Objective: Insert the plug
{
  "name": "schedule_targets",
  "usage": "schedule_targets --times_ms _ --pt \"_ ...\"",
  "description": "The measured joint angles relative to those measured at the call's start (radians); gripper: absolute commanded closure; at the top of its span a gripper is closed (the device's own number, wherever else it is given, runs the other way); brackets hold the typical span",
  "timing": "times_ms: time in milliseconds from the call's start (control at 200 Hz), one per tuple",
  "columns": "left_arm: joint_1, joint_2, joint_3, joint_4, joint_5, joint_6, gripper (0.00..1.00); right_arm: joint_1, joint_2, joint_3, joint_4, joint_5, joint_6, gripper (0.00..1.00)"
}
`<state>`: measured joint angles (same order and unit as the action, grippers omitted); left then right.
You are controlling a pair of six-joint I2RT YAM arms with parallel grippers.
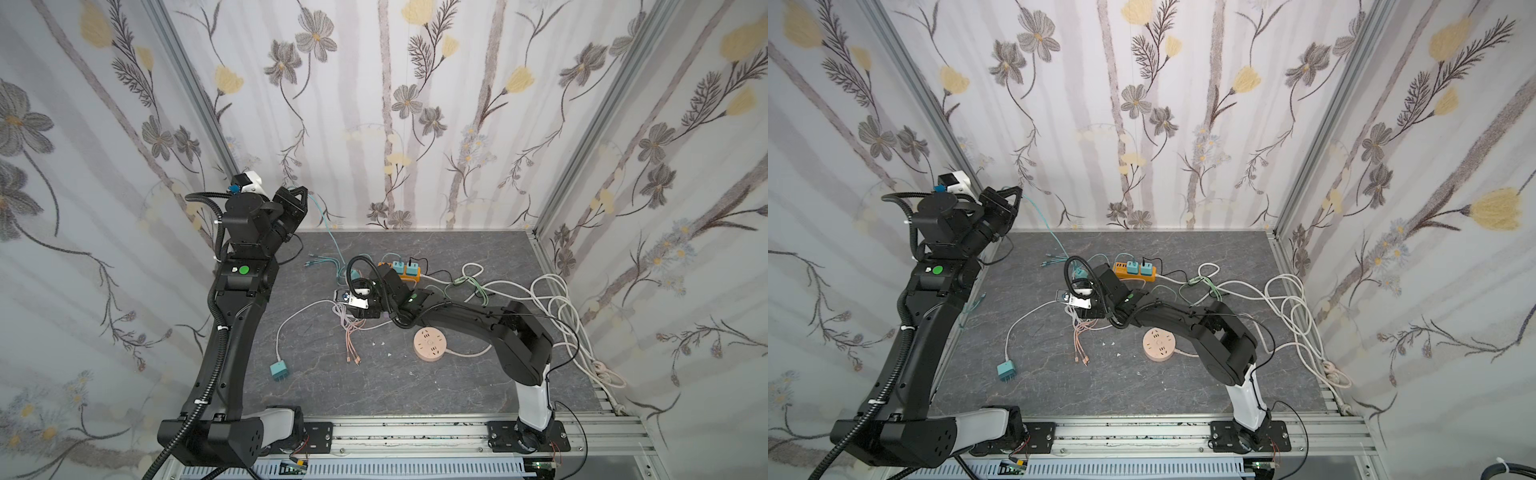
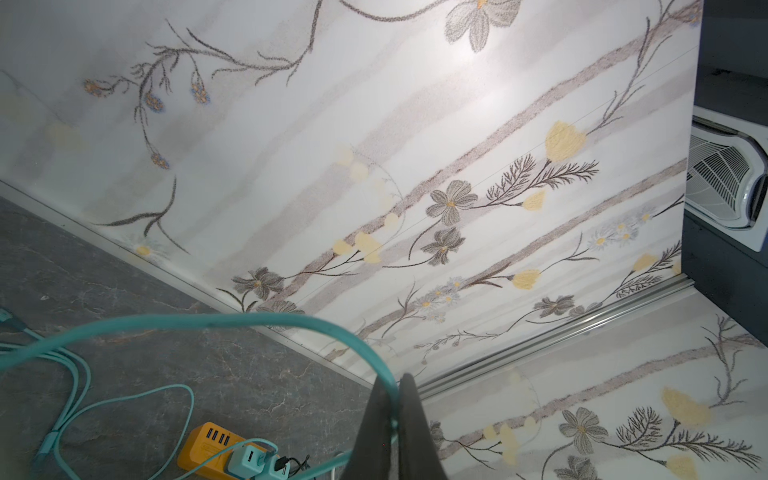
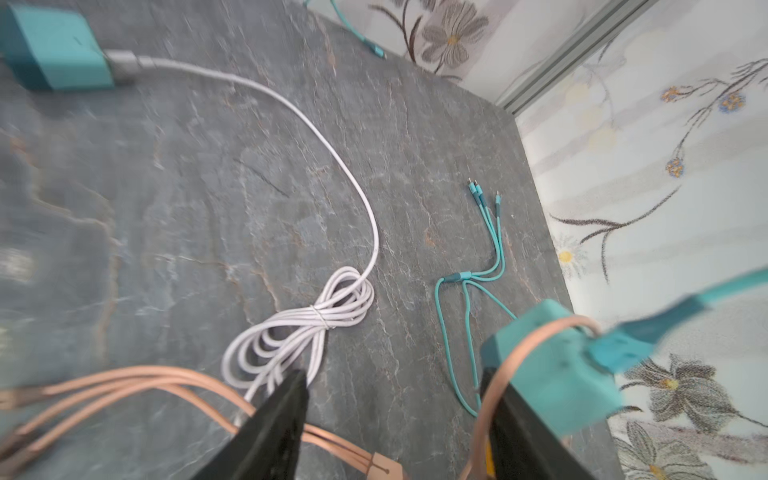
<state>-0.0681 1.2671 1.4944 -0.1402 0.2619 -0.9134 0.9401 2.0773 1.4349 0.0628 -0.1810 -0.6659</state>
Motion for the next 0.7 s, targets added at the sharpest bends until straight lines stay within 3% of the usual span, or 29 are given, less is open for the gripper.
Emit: schedule_targets --times_ms 125,225,430,699 --pt "0.000 -0.001 -0.015 0.010 0.003 -0.002 1.00 -0.011 -0.123 -0.077 0.014 -0.071 0.188 0.01" --pt "0.000 -0.017 -0.032 0.011 0.004 -0.006 1.00 -0.021 -0.137 -0.092 0.021 -0.028 0.353 0.03" --pt "0.000 -0.035 -0.074 0.036 0.005 -0.010 1.00 -0.030 -0.039 0.017 -0.051 0.072 0.642 0.23" --pt "-0.001 -0.032 -0.080 0.040 0.017 -0.012 1.00 -0.057 0.079 0.224 -0.158 0.057 0.918 0.22"
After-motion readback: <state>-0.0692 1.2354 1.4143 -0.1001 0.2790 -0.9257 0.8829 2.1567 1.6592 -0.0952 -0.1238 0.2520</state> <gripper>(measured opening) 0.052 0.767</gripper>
